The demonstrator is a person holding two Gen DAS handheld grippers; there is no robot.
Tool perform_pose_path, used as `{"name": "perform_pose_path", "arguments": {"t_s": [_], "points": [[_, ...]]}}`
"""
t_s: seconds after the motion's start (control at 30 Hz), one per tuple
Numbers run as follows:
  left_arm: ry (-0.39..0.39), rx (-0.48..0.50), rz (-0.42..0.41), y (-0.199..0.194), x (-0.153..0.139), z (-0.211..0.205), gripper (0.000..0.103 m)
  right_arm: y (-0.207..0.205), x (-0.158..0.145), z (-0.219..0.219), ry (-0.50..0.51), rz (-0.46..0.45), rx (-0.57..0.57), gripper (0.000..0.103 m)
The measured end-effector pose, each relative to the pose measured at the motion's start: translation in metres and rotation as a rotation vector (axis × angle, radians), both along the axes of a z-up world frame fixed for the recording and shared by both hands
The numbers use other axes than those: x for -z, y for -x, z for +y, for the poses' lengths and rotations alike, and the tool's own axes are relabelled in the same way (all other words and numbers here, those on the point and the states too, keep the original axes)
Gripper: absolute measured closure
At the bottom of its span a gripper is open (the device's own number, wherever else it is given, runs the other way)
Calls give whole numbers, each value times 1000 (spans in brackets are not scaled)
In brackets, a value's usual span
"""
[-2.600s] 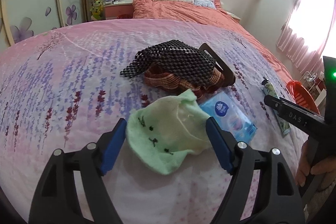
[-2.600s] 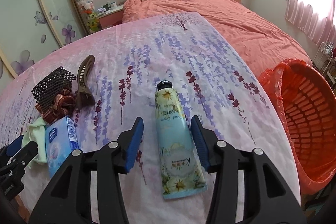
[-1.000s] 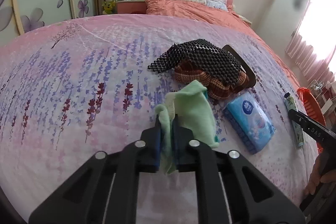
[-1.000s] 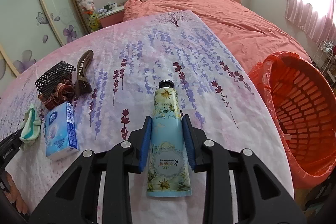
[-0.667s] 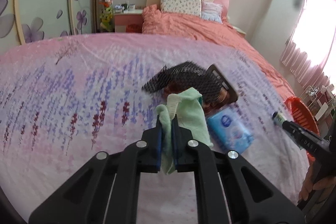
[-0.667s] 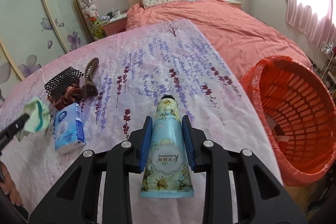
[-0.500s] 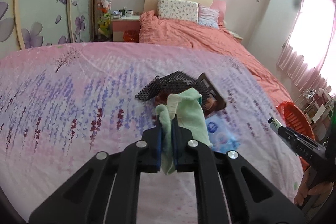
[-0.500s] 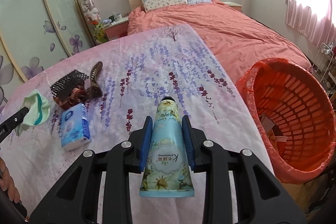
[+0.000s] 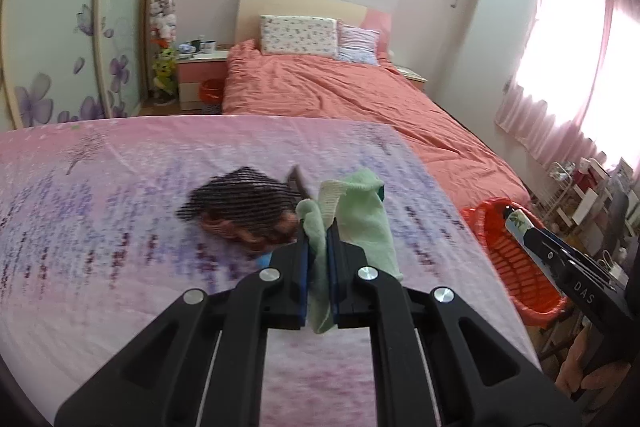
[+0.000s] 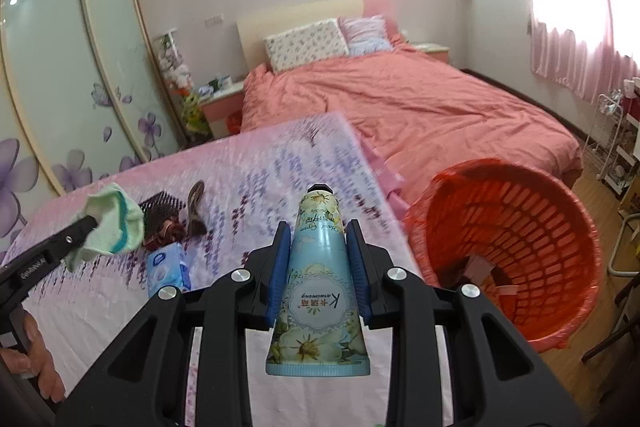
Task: Collect trash
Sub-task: 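Carry the green cloth and lotion tube over the basket and open both tools, then return both tools to the bed toward the tissue pack and hair clip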
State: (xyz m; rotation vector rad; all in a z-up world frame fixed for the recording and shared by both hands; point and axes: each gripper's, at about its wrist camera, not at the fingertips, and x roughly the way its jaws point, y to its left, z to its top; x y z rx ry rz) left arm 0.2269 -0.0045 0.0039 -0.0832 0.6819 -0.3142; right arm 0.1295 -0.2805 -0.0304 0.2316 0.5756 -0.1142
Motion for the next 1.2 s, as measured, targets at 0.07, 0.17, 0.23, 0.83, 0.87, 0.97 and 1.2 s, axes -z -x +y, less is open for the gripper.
{"name": "perform_pose_path", "arguments": {"t_s": [0.07,0.17,0.23,0.83,0.87,0.97,1.2], "points": [[11,31,4,1,-2,-17,94,7,-5,-11,4,-23,23,73],[20,81,3,5,-5,-45,94,13,-9,-30,0,-45,63,73],[21,111,0,4,-7,-60,94,18,-11,-45,-8,-57,98,73],[9,414,53,-7,17,-267,87,29,9,-174,-132,-88,318,73],[4,413,54,-8,20,-273,82,27,12,-179,-142,-89,322,73],[-26,415,65,-14,32,-289,62,18,21,-190,-164,-68,326,57],[-79,360,68,-21,48,-267,55,26,36,-179,-111,-20,320,47]]}}
